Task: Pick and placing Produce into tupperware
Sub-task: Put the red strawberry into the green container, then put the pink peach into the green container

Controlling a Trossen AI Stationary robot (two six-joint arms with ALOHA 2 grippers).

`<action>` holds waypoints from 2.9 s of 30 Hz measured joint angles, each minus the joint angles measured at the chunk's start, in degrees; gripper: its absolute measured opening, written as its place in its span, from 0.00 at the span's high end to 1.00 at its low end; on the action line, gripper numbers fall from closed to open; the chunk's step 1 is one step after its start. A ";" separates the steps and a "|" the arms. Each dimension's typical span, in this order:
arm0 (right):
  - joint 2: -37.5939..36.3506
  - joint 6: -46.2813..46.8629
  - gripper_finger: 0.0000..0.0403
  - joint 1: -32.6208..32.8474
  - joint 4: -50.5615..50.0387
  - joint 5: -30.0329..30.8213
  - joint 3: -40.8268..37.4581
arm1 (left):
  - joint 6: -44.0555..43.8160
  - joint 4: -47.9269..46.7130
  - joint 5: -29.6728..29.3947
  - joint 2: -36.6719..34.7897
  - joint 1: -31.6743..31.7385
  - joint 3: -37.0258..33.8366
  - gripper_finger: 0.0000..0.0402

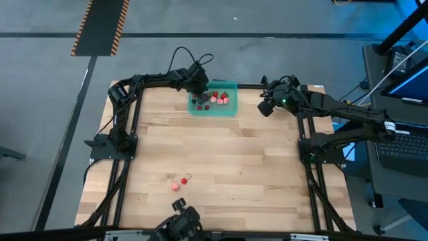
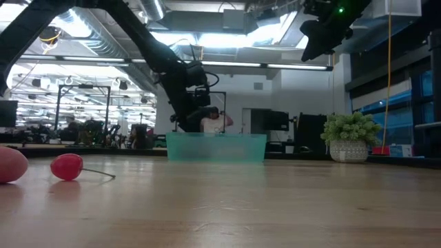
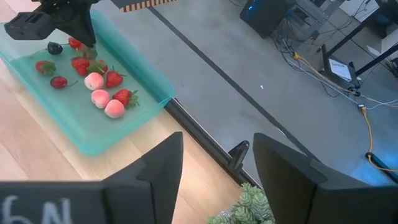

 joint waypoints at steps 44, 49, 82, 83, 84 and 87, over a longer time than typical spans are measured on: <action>0.04 2.03 0.51 0.04 -2.82 -13.49 0.02 | -31.00 -37.71 -1.74 -32.33 -35.97 0.00 0.58; 0.04 9.60 0.51 1.28 -8.04 -17.70 0.02 | -37.16 -39.43 -6.62 -32.37 -46.27 -0.35 0.58; 0.04 25.64 0.51 28.39 -12.07 -18.36 0.02 | -71.14 -14.23 -5.78 -32.33 -72.14 -25.80 0.63; 0.04 25.64 0.51 28.39 -12.07 -17.86 0.02 | -71.10 -13.87 -5.79 -32.33 -72.47 -26.00 0.63; 0.04 25.66 0.51 28.39 -12.07 -16.92 0.02 | -71.00 -13.16 -5.81 -32.33 -72.79 -26.24 0.62; 0.04 25.88 0.51 28.39 -12.07 -14.49 0.02 | -70.92 -11.16 -5.83 -32.33 -73.64 -27.02 0.59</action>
